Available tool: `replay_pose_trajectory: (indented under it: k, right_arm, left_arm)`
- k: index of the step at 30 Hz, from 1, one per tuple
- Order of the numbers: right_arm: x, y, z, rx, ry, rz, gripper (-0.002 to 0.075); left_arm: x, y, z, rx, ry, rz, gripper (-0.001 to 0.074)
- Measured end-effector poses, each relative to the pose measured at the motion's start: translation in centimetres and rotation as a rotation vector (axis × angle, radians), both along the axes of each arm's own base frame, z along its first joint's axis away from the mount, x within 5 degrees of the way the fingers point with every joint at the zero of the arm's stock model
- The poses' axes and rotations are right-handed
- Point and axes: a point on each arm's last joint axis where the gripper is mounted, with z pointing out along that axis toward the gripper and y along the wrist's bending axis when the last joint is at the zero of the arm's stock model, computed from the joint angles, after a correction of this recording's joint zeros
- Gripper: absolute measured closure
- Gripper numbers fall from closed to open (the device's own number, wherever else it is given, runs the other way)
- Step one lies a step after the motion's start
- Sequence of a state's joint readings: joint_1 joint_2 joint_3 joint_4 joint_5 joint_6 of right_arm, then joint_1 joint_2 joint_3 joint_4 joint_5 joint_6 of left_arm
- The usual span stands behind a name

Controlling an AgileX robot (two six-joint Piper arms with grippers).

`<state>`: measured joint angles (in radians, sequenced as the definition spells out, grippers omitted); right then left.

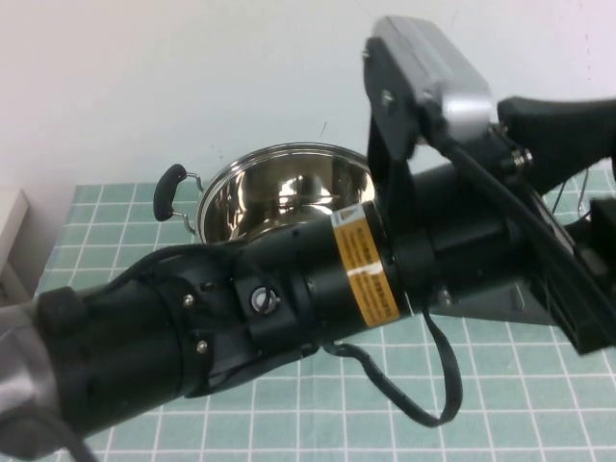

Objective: Put pot lid on rack
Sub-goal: Hand over the pot lid, then place the pot lid on the pot rack

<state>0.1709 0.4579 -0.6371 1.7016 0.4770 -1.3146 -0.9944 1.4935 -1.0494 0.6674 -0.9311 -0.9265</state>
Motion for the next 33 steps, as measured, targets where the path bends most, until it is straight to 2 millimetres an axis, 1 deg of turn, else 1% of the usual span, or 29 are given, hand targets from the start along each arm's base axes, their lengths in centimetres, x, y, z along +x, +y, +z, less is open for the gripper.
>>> replay_pose_trajectory:
  k: [2, 5, 7, 8, 10, 11, 13, 15, 16, 18, 19, 21, 23, 26, 31, 33]
  right_arm:
    - [0.3, 0.0, 0.0, -0.007, 0.001, -0.003, 0.0653]
    - [1.3, 0.2, -0.3, -0.017, 0.030, -0.014, 0.0655]
    - [2.6, 0.0, -0.7, -0.028, 0.067, -0.057, 0.0656]
    - [3.4, 0.0, -1.0, -0.034, 0.095, -0.076, 0.0656]
    - [4.9, 0.2, -1.6, -0.045, 0.152, -0.090, 0.0656]
    - [5.7, 0.3, -2.0, -0.051, 0.182, -0.092, 0.0657]
    - [7.1, 0.5, -2.8, -0.061, 0.240, -0.091, 0.0657]
    - [8.9, 0.8, -3.8, -0.060, 0.321, -0.087, 0.0657]
    - [9.5, 1.0, -4.2, -0.060, 0.353, -0.081, 0.0657]
    - [11.5, 1.3, -4.8, -0.073, 0.410, -0.081, 0.0657]
    - [12.5, 1.5, -5.2, -0.080, 0.436, -0.081, 0.0657]
    - [14.4, 1.8, -5.2, -0.097, 0.457, -0.083, 0.0657]
    - [16.1, 2.1, -4.8, -0.106, 0.459, -0.083, 0.0657]
    - [18.7, 2.6, -4.7, -0.113, 0.479, -0.083, 0.0657]
    - [23.0, 3.3, -5.7, -0.125, 0.531, -0.088, 0.0657]
    - [24.5, 3.4, -6.4, -0.132, 0.557, -0.108, 0.0657]
  left_arm:
    - [-0.1, 0.2, 0.1, 0.050, -0.019, 0.026, 0.0128]
    - [0.1, 1.3, 0.6, 0.161, -0.062, 0.125, 0.0132]
    - [0.2, 2.8, 1.6, 0.225, -0.096, 0.210, 0.0162]
    - [0.1, 3.6, 2.2, 0.242, -0.103, 0.246, 0.0189]
    - [0.0, 5.2, 3.1, 0.299, -0.110, 0.334, 0.0272]
    - [0.0, 5.7, 3.2, 0.328, -0.119, 0.370, 0.0304]
    - [-0.2, 7.3, 4.1, 0.356, -0.120, 0.447, 0.0448]
    - [-0.5, 8.5, 4.4, 0.375, -0.128, 0.505, 0.0583]
    - [-0.8, 9.2, 4.6, 0.377, -0.130, 0.524, 0.0635]
    - [-1.4, 10.3, 4.7, 0.372, -0.137, 0.541, 0.0689]
    - [-1.7, 10.8, 4.6, 0.373, -0.144, 0.543, 0.0706]
    - [-2.1, 11.4, 4.1, 0.377, -0.144, 0.542, 0.0722]
    - [-2.6, 12.0, 3.6, 0.381, -0.134, 0.540, 0.0729]
    - [-3.1, 12.7, 2.6, 0.388, -0.104, 0.533, 0.0732]
    - [-3.2, 12.7, 0.6, 0.425, -0.036, 0.496, 0.0735]
    - [-3.4, 12.6, 0.0, 0.436, -0.032, 0.475, 0.0735]
